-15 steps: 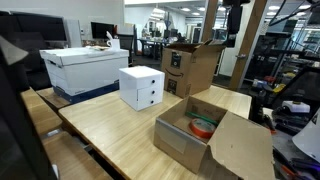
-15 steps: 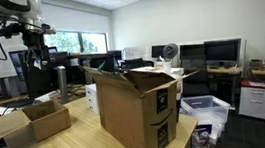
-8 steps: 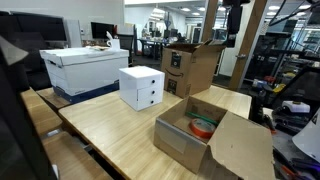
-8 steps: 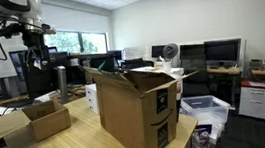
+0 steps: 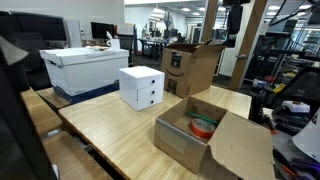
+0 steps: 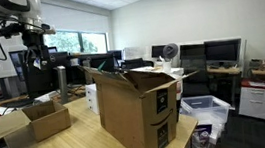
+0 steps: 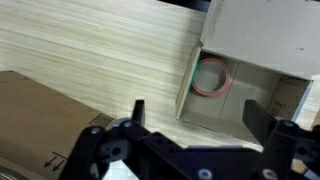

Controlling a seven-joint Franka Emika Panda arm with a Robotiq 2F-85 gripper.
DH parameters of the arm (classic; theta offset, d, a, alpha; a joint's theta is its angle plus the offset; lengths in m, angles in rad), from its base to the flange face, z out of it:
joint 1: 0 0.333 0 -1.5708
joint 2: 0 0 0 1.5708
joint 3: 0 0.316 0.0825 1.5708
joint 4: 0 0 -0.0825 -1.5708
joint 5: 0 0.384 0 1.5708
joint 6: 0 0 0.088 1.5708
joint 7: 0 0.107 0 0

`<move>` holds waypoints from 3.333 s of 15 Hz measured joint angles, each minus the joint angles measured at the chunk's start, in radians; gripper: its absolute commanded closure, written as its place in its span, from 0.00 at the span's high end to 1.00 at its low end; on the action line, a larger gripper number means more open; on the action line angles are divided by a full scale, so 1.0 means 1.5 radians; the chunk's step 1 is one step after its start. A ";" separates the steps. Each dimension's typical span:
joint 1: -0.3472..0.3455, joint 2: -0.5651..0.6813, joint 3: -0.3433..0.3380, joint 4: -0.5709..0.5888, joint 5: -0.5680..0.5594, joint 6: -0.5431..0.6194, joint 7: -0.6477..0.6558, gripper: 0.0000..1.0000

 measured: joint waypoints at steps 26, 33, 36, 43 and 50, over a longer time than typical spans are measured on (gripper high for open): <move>0.012 0.002 0.078 -0.146 0.000 0.169 0.302 1.00; 0.063 0.028 0.126 -0.145 0.048 0.207 0.343 1.00; 0.097 0.060 0.135 -0.125 0.104 0.216 0.343 1.00; 0.116 0.101 0.138 -0.096 0.132 0.228 0.343 1.00; 0.119 0.104 0.139 -0.096 0.136 0.233 0.343 1.00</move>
